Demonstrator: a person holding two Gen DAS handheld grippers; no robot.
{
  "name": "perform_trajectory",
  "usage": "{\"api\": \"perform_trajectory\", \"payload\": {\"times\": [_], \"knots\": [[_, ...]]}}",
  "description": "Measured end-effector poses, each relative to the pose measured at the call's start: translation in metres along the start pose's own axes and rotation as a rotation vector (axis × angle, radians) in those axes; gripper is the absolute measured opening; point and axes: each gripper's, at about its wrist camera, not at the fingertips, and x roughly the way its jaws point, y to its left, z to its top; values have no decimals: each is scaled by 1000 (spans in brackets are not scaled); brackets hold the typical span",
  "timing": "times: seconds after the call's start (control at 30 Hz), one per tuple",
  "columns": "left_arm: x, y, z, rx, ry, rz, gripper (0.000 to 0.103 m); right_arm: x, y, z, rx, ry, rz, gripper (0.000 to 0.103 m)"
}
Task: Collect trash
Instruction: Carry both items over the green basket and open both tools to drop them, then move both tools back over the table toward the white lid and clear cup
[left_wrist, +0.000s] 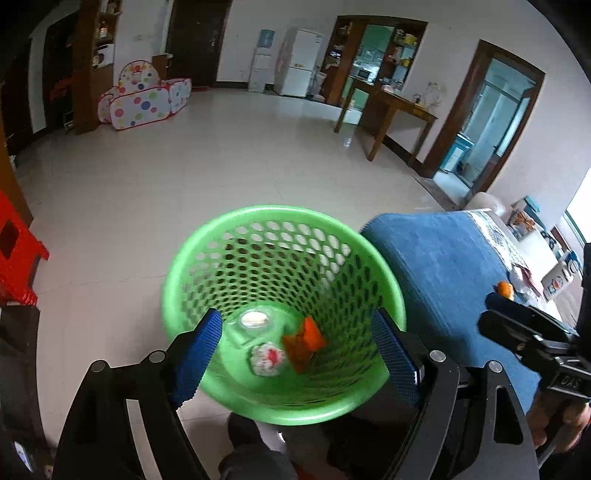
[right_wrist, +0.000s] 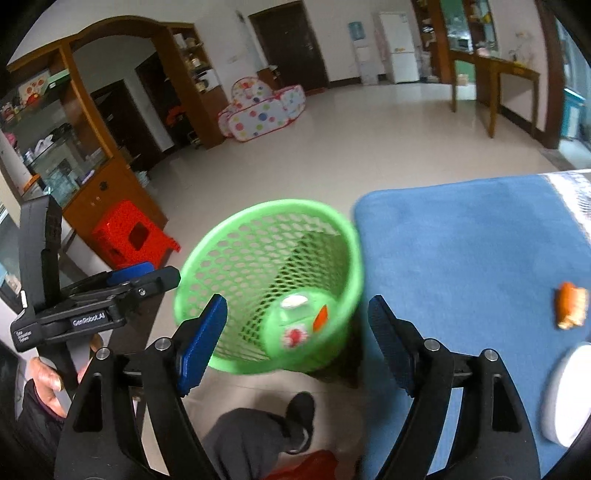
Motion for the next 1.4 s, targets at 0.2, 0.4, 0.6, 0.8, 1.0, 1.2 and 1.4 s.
{"api": "perform_trajectory", "payload": {"times": [0.2,0.4,0.6,0.8,1.0,1.2,1.4], "knots": [[5,-42,-2,61,14,-47,82,-52,-44,-17,33,-55,-117,78],[12,-86,-8,122,34,-95,83,-106,-100,-44,105,-114,-253,78],[17,-125,-14,184,55,-136,86,-144,-155,-73,199,-139,-367,80],[22,-165,-24,251,82,-174,89,-156,-205,-97,280,-114,-419,80],[28,-204,-32,322,104,-212,90,-152,-225,-110,326,-87,-397,80],[33,-241,-43,412,126,-254,90,-147,-233,-110,346,-81,-344,76],[42,-276,-57,494,155,-295,90,-150,-232,-108,353,-83,-315,60]]}}
